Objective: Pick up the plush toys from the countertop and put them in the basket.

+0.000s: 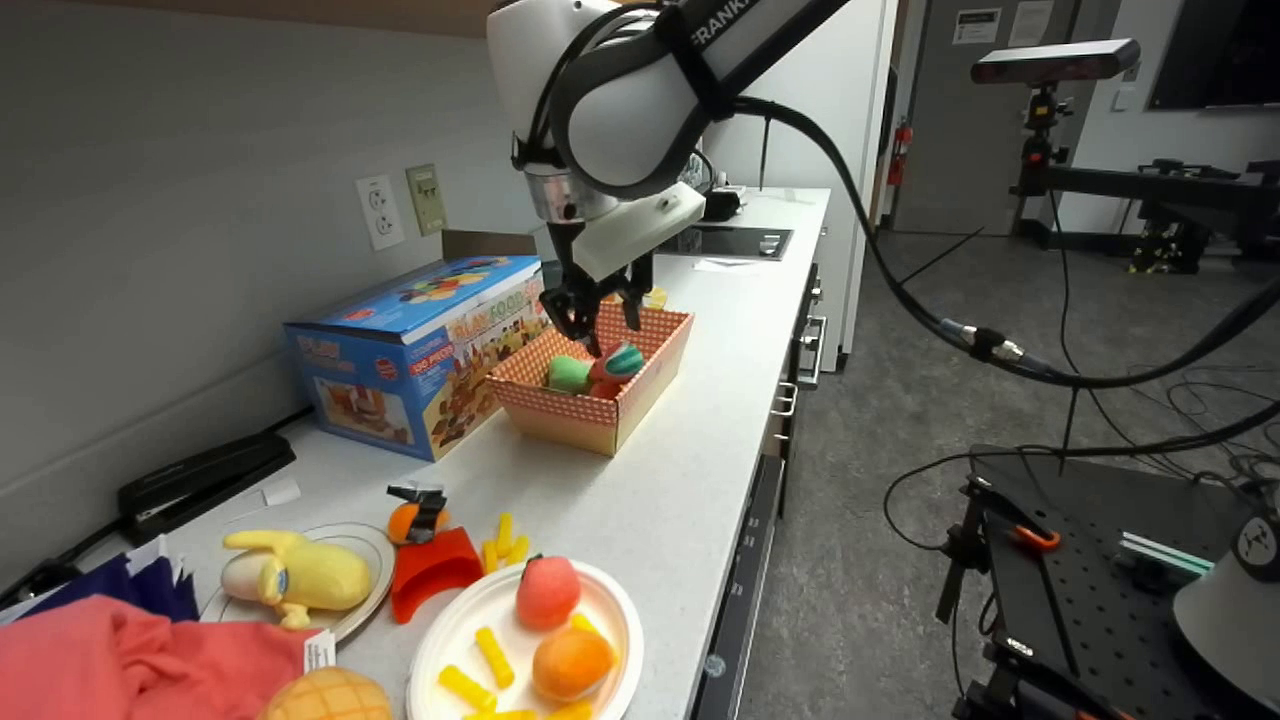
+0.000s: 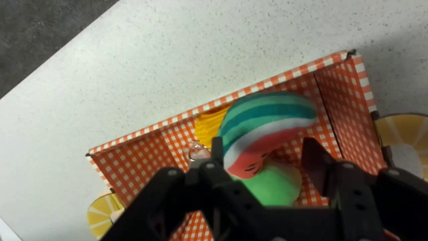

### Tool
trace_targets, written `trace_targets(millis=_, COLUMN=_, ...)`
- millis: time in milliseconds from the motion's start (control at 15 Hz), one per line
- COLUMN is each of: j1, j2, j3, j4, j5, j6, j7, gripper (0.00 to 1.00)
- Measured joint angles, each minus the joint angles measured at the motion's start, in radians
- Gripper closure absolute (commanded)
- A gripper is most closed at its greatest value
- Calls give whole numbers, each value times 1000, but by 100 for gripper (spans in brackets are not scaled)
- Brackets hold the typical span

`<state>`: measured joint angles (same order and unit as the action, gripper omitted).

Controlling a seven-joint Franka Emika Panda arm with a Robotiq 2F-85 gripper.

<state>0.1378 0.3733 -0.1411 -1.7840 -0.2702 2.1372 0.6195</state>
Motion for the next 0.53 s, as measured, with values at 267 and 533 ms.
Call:
trace_targets(millis=267, j1=12, j2=-8, j3=11, j4=-6, j5=-43, j6=61, j7=30, gripper=0)
trace_targets(millis=533, j1=28, j2=-67, j3=89, j4=-37, j5=-32, j6=67, j7=-22, gripper=0)
